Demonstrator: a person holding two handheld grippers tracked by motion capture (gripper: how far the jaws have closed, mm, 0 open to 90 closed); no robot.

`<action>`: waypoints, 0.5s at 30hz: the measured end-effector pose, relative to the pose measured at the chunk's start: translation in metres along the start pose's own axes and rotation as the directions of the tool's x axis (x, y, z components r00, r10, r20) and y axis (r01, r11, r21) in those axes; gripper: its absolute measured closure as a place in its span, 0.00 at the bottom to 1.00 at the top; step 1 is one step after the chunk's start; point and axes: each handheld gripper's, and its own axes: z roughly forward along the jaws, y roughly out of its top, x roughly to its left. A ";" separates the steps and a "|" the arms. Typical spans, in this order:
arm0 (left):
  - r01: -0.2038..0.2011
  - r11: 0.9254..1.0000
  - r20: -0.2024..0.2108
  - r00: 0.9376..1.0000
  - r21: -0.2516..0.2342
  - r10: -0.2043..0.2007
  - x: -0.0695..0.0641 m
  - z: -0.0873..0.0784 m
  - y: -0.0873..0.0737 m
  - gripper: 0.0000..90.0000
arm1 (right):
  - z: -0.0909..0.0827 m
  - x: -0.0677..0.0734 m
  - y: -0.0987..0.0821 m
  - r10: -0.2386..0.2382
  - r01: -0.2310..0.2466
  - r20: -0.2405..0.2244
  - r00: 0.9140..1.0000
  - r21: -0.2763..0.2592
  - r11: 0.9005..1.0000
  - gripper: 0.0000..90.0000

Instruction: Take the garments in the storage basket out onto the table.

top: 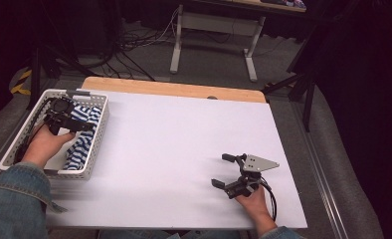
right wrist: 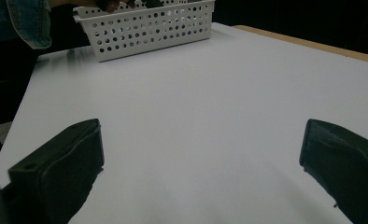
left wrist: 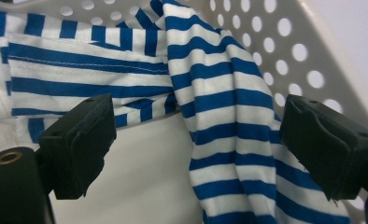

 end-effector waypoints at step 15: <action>-0.015 0.998 0.035 0.999 0.068 0.013 0.000 0.030 0.002 0.19 | 0.000 0.000 0.000 -0.002 0.002 -0.004 1.000 0.003 1.000 0.00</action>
